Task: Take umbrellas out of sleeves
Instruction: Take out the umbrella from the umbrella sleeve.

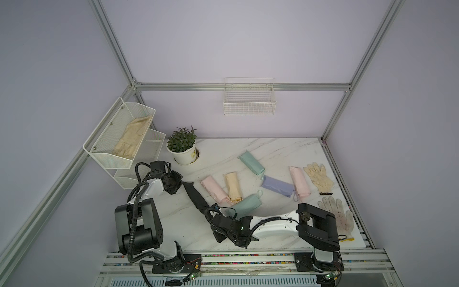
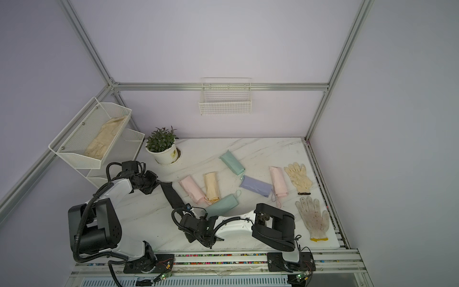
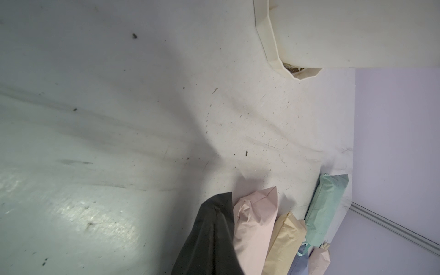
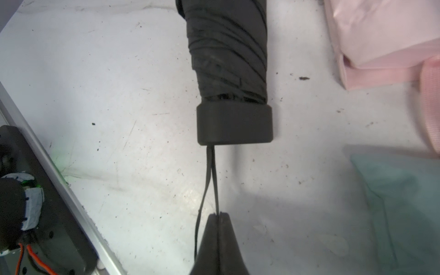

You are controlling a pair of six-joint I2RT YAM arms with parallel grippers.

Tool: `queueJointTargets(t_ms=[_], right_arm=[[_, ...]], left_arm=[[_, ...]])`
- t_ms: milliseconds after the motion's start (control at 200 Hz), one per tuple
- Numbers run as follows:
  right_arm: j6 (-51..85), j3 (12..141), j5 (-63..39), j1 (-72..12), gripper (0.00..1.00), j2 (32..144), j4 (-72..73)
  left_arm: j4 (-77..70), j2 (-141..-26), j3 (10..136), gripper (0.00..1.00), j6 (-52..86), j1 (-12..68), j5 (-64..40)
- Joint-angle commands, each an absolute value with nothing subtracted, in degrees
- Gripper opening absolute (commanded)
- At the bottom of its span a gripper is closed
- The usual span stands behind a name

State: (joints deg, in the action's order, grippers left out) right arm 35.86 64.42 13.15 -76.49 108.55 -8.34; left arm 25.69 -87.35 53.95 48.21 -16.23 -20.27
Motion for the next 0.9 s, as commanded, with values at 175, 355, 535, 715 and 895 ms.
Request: queueJointTargets(t_ms=[175,355,535,715,895], right_arm=[[38.82,60.32,12.75,-77.17,0.00,105.61,-14.67],[39.46,60.33,13.75,-77.17,0.00,105.21,-15.37],[44.24,60.47,12.49,-73.59,0.00,104.56,-17.37],[48.88,59.77,12.10,-69.19,0.00,104.89,-18.76],[48.43,58.12,13.78,-68.84,0.00,102.36,-19.21]], left_arm=[[16.51,-87.83,67.19,0.00,43.30,-19.58,-12.83],[17.06,-86.53,67.27,0.00,43.87,-19.62,-13.83],[17.24,-83.97,67.48,0.00,41.41,-19.65,-13.62],[19.00,-83.33,71.25,0.00,40.12,-19.78,-13.74],[21.66,-82.69,74.19,0.00,37.44,-20.12,-11.81]])
